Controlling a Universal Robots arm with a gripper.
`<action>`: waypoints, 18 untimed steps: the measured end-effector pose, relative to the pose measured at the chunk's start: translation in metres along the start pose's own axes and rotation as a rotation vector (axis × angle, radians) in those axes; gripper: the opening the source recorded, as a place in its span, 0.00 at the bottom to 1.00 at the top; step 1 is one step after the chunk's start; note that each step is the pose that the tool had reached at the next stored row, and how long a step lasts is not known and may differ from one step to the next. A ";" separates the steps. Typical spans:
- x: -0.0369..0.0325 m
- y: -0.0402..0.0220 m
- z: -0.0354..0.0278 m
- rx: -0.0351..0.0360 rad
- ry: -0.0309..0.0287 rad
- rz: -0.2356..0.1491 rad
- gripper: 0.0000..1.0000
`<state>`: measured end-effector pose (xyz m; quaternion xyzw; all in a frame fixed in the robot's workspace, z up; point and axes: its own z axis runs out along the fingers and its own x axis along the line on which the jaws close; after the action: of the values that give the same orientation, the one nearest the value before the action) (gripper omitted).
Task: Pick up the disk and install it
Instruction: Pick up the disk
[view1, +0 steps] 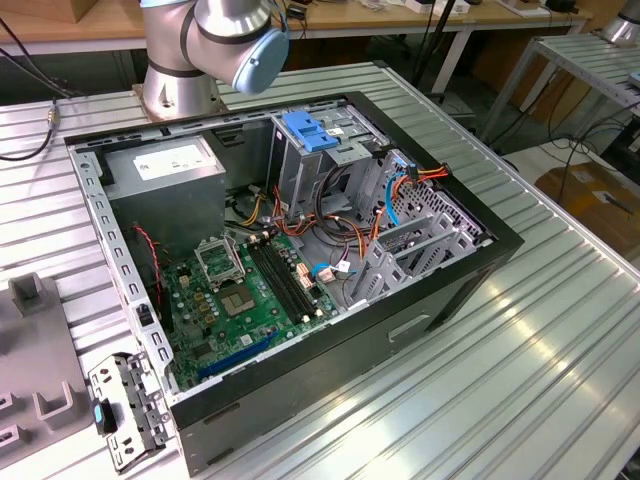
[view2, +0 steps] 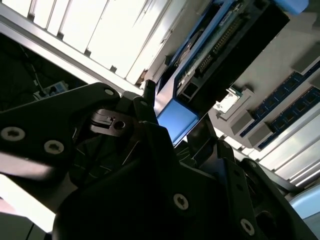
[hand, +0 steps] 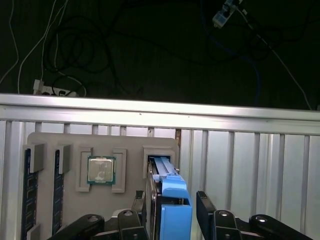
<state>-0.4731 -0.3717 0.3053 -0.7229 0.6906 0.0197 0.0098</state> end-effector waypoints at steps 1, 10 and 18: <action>0.0000 0.0008 0.0010 0.0019 0.0000 0.000 0.53; 0.0000 0.0036 0.0038 0.0106 0.0002 -0.001 0.53; 0.0001 0.0026 0.0040 0.0106 0.0002 -0.001 0.53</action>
<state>-0.4757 -0.3717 0.3013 -0.7230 0.6905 0.0160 0.0136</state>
